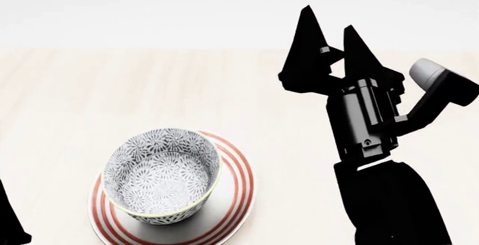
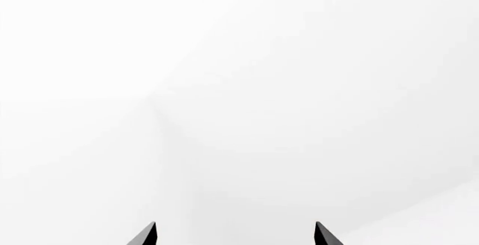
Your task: Put the bowl on the plate.
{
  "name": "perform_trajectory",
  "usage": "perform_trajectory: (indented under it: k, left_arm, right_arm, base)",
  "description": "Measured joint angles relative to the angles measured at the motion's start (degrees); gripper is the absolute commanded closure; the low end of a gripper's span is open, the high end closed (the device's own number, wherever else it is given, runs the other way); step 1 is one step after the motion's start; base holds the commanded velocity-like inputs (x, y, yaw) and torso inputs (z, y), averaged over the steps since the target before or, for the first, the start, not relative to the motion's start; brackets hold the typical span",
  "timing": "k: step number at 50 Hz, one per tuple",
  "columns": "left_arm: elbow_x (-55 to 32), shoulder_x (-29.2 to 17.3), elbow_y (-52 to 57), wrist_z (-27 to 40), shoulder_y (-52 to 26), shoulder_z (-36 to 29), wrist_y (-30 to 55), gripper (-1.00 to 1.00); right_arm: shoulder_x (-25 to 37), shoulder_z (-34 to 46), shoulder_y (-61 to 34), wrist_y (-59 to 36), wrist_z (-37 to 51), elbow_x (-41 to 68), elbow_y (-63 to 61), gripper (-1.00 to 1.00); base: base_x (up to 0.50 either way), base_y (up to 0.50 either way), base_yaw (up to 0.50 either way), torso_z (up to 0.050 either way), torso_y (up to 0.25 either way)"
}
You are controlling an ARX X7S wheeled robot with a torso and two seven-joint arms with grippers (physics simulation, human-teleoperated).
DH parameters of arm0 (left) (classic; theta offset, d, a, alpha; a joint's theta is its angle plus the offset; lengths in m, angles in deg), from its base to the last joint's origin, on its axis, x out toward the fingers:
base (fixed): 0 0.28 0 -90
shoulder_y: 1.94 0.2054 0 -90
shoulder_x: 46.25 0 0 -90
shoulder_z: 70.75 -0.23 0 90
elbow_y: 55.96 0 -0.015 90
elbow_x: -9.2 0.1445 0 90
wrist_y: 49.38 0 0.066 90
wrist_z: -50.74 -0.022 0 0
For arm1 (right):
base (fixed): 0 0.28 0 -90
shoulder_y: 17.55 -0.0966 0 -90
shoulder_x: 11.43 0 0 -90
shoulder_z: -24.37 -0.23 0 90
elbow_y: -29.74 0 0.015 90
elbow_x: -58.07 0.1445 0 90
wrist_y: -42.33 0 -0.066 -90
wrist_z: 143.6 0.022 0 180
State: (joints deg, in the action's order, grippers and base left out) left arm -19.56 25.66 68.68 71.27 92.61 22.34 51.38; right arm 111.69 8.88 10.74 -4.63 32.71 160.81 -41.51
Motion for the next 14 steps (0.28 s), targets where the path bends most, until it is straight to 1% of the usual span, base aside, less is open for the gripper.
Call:
perform_trajectory:
  k: [5, 14]
  left_arm:
    - [-0.11, -0.13, 0.27, -0.29, -0.21, -0.24, -0.36, -1.0]
    - [-0.64, -0.56, 2.95, -1.23, 1.45, -0.33, -1.96, -1.0]
  right_arm:
    - [7.17, 1.06, 2.02, 4.16, 4.86, -3.54, -9.13, -1.0]
    - [17.94, 2.89, 7.42, 10.27, 14.03, -14.02, -21.95, -1.0]
  base:
    - [0.0, 0.0, 0.0, 0.0, 0.0]
    - [0.0, 0.0, 0.0, 0.0, 0.0]
